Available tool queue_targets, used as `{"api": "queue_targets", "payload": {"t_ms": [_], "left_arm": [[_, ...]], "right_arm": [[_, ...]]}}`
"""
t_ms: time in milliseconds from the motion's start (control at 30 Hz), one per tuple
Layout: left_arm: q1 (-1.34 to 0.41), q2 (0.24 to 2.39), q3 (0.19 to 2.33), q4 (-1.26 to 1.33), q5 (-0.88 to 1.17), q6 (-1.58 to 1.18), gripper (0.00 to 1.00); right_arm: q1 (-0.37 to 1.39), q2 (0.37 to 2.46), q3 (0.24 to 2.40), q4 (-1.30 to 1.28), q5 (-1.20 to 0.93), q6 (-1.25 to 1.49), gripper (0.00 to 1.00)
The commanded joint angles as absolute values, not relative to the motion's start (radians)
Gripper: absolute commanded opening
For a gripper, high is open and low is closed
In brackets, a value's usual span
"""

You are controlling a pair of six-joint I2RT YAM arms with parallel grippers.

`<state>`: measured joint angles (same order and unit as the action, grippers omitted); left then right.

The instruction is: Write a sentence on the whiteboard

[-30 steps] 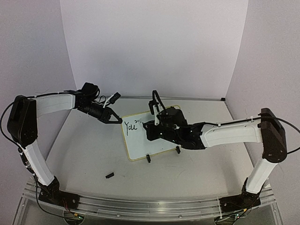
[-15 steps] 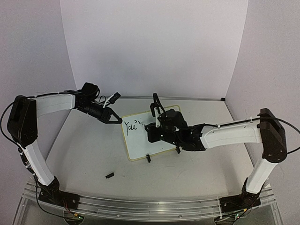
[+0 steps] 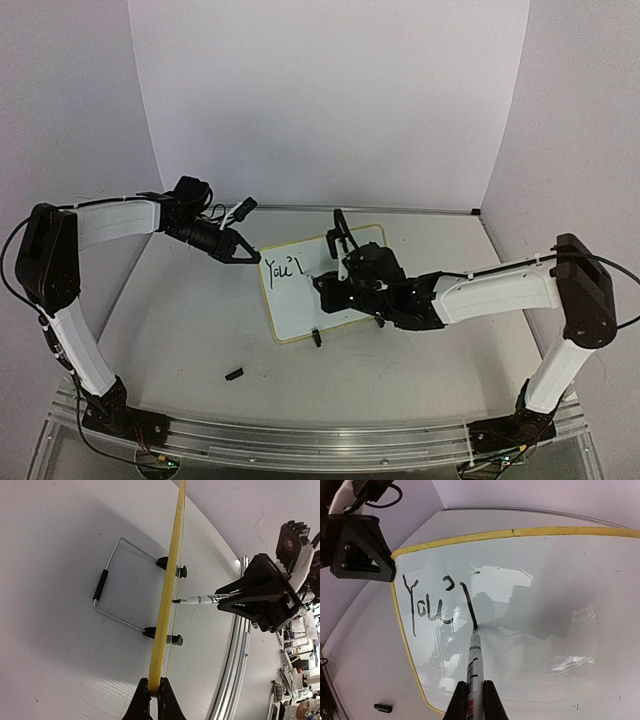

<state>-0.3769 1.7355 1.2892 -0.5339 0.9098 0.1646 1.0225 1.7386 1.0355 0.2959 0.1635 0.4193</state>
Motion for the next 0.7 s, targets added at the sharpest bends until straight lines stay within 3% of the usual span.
{"api": "queue_targets", "payload": {"t_ms": [0,667], "left_arm": [[-0.39,1.731,1.321,-0.541,0.888,0.209,0.0],[-0.39,1.727,1.321,-0.543,0.886,0.21,0.0]], "right_arm": [[1.018,1.735,1.028,0.349,0.184,0.425,0.0],[1.018,1.752,1.046,0.388,0.291,0.419,0.0]]}}
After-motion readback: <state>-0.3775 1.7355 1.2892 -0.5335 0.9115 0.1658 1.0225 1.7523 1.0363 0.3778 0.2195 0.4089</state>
